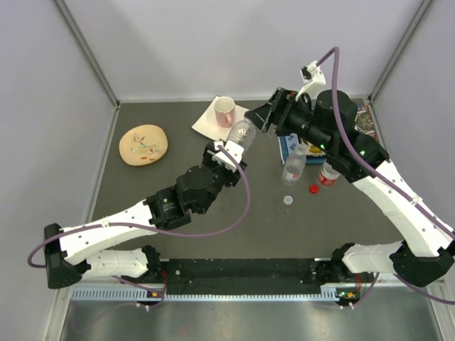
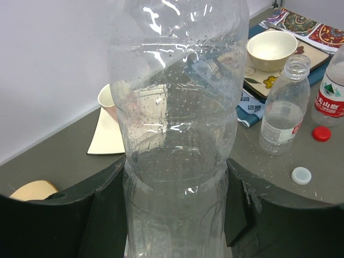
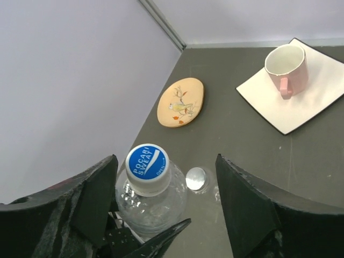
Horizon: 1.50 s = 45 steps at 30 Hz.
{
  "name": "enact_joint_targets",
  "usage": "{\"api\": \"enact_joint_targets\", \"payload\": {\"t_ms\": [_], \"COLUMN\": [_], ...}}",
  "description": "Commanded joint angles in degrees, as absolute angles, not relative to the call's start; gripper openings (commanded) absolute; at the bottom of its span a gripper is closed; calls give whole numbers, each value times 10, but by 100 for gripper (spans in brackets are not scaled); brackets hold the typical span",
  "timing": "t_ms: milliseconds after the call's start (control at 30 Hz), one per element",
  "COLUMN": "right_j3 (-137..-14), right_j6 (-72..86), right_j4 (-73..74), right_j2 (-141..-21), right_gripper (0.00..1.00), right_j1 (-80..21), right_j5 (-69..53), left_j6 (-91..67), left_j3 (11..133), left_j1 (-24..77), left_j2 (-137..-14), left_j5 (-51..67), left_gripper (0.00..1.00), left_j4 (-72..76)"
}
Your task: Unscrew the bottle caps
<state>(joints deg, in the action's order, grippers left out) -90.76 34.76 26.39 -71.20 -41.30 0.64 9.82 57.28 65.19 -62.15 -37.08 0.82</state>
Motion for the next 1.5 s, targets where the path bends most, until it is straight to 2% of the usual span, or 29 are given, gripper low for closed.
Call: {"api": "enact_joint_targets", "payload": {"t_ms": [0, 67, 233, 333, 367, 400, 467, 567, 600, 700, 733, 833, 933, 1200, 1467], "right_j3": [-913, -911, -902, -894, -891, -890, -890, -904, -906, -912, -915, -927, -928, -887, -869], "right_j6": [350, 348, 349, 347, 345, 341, 313, 266, 257, 214, 194, 164, 136, 121, 76], "right_j4": [237, 236, 234, 233, 232, 233, 233, 234, 234, 231, 230, 231, 227, 177, 178], "right_j2": [-708, -708, -710, -708, -708, -707, -704, -700, -695, -676, -666, -662, -657, -641, -639], "right_gripper": [67, 54, 36, 19, 7, 0, 0, 0, 0, 0, 0, 0, 0, 0, 0], "right_j1": [-425, -427, -430, -429, -430, -429, -430, -427, -425, -416, -412, -403, -402, -403, -403], "right_j5": [13, 12, 2, -18, -22, -37, -61, -133, -162, -240, -263, -369, -461, -626, -708], "left_j6": [110, 110, 109, 112, 112, 106, 102, 70, 58, 3, -48, -124, -195, -423, -552], "left_j3": [568, 568, 566, 566, 565, 563, 560, 576, 590, 595, 598, 614, 613, 555, 546], "left_j1": [657, 657, 656, 656, 656, 656, 654, 631, 602, 537, 517, 449, 412, 377, 373], "left_j2": [-618, -619, -616, -613, -609, -606, -582, -558, -555, -527, -520, -530, -546, -590, -644], "left_j5": [-388, -387, -388, -386, -381, -376, -339, -175, -63, 129, 256, 451, 573, 716, 730], "left_gripper": [50, 51, 51, 51, 51, 51, 54, 56, 56, 55, 56, 56, 56, 57, 57], "left_j4": [50, 50, 54, 59, 60, 62, 62, 12, 2, -23, -13, -4, 66, 383, 532]}}
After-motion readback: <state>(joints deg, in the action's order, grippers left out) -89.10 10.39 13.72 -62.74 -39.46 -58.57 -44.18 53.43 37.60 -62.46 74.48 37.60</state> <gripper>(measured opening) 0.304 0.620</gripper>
